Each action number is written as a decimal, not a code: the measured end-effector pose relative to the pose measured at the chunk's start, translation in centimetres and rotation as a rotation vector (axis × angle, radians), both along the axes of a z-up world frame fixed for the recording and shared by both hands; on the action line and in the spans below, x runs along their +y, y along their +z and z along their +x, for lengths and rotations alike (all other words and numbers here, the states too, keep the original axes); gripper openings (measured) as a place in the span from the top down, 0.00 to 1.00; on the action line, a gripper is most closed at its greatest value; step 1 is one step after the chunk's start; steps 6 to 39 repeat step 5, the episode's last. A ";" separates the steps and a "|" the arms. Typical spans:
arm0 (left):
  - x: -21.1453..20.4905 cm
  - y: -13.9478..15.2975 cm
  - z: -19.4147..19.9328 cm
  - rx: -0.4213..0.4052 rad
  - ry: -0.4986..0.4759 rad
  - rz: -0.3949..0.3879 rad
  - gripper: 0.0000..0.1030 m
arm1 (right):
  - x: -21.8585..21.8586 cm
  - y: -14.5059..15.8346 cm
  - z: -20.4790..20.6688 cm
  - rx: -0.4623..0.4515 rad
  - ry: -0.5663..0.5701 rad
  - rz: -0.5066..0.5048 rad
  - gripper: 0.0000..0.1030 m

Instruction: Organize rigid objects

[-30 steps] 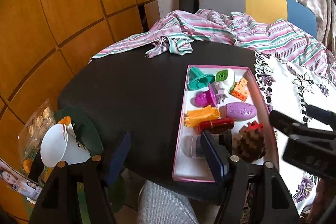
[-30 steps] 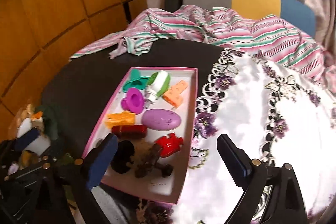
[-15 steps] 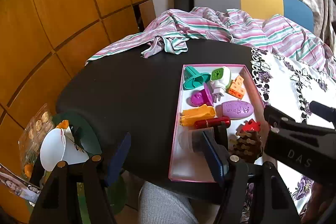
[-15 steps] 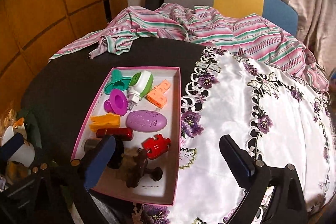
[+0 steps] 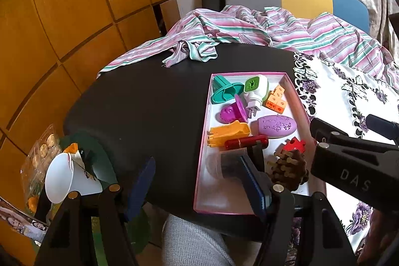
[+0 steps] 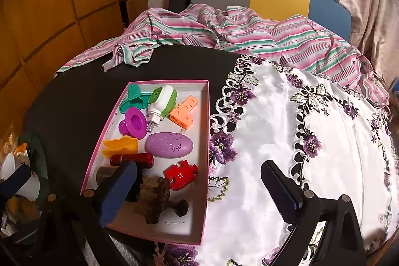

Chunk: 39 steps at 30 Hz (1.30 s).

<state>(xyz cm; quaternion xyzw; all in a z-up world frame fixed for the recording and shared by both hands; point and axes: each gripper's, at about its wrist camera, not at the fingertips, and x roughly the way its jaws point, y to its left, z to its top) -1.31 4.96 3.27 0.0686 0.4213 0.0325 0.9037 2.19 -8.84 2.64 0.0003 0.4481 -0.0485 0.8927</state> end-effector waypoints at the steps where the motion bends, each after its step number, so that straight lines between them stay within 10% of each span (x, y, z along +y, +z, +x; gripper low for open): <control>1: 0.0 0.0 0.0 -0.001 0.000 -0.002 0.33 | 0.0 0.0 0.0 0.001 -0.001 0.004 0.03; 39: -0.3 0.1 -0.2 -0.022 0.000 0.017 0.33 | -0.3 -0.1 0.1 0.006 -0.003 0.012 0.03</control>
